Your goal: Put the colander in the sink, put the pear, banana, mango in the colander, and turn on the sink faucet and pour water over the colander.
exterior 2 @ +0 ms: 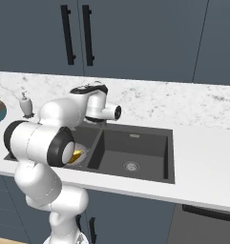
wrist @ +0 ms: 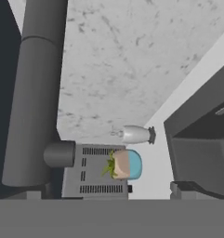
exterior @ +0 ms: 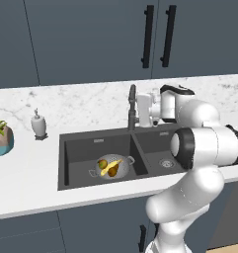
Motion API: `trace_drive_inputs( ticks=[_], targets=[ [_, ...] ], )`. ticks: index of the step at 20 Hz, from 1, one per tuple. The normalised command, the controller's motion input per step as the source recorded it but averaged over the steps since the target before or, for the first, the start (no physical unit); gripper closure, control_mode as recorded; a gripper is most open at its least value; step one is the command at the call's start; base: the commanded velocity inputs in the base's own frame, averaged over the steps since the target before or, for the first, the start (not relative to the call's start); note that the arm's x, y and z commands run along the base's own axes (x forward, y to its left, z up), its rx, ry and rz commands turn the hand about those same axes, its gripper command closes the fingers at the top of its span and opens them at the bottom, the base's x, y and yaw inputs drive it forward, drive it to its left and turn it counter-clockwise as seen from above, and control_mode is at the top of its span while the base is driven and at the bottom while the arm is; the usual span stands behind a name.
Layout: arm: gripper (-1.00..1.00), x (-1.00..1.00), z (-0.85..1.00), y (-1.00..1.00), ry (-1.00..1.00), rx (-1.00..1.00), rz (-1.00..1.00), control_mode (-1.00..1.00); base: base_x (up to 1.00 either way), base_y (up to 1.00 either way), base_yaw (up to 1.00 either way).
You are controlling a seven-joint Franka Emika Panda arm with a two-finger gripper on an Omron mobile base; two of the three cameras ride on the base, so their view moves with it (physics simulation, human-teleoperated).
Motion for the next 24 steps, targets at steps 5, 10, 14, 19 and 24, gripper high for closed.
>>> trace_drive_inputs(
  ticks=[5, 10, 14, 19, 24],
  targets=[
    [-1.00, 0.36, 0.00, 0.03, 0.00, 0.00, -0.08, -1.00, 0.00, 0.00, 0.00],
    [-1.00, 0.33, 0.00, 0.00, 0.00, 0.00, -0.08, -1.00, 0.00, 0.00, 0.00],
    [-1.00, 0.34, 0.00, 0.00, 0.00, 0.00, -0.07, -1.00, 0.00, 0.00, 0.00],
    [-1.00, 0.34, 0.00, -0.01, 0.00, 0.00, -0.06, -1.00, 0.00, 0.00, 0.00],
    [-1.00, 0.28, 0.00, -0.09, 0.03, 0.00, -0.03, -1.00, 0.00, 0.00, 0.00]
  ],
)
